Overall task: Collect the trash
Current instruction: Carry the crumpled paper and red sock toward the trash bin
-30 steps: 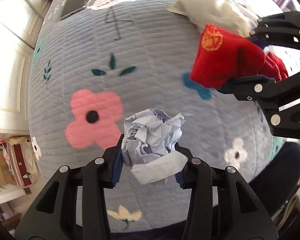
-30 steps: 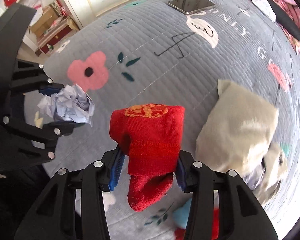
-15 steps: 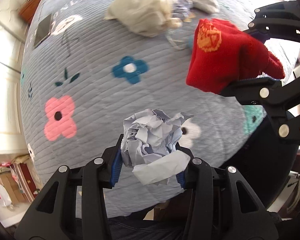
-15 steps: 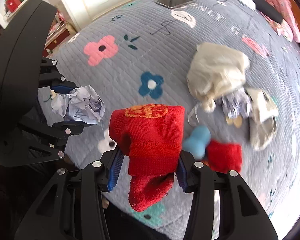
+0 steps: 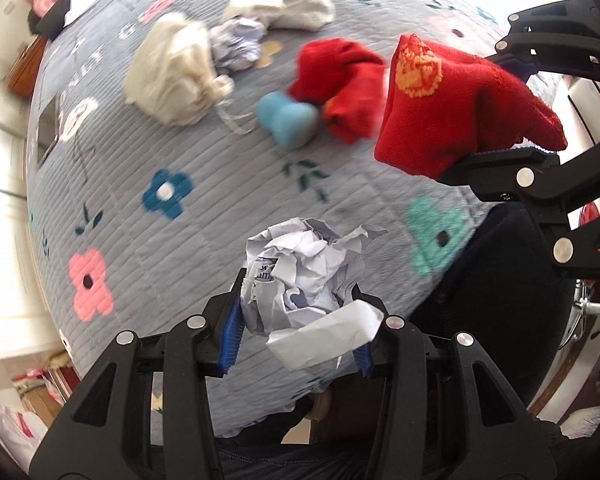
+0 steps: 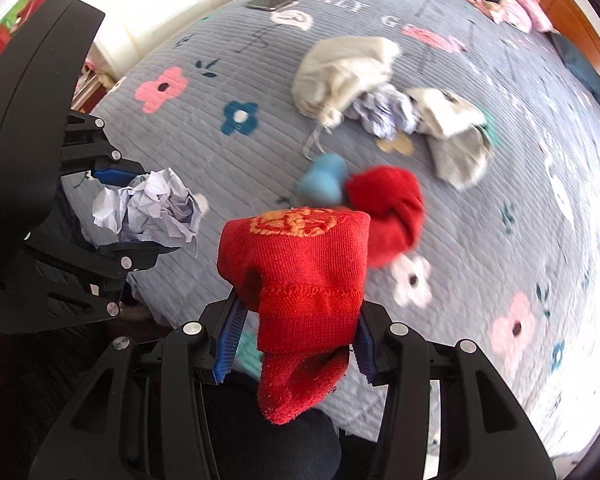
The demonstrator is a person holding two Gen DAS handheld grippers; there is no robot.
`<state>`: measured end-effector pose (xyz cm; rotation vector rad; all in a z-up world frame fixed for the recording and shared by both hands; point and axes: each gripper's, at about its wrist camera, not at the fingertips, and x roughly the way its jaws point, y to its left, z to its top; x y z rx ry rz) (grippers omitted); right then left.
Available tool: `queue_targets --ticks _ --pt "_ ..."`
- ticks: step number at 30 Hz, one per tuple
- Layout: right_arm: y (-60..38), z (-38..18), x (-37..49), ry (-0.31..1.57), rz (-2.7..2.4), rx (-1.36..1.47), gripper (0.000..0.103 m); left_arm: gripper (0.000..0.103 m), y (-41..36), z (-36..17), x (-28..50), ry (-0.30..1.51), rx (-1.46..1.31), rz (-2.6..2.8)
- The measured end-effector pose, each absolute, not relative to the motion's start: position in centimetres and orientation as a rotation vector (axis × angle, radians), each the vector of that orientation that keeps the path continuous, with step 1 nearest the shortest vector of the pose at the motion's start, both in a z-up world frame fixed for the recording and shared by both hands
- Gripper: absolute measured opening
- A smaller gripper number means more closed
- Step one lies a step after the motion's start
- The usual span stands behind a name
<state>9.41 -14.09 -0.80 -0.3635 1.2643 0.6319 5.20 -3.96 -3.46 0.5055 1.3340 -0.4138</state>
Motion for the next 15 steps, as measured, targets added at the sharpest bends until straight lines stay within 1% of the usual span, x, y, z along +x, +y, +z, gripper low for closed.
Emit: queue_targets --ticks 15 --pt "-23.7 -0.4 6.6 1.266 0.501 -0.265 0.045 0.044 -12.7 -2.2 3.3 1.278 0.641 -0.514"
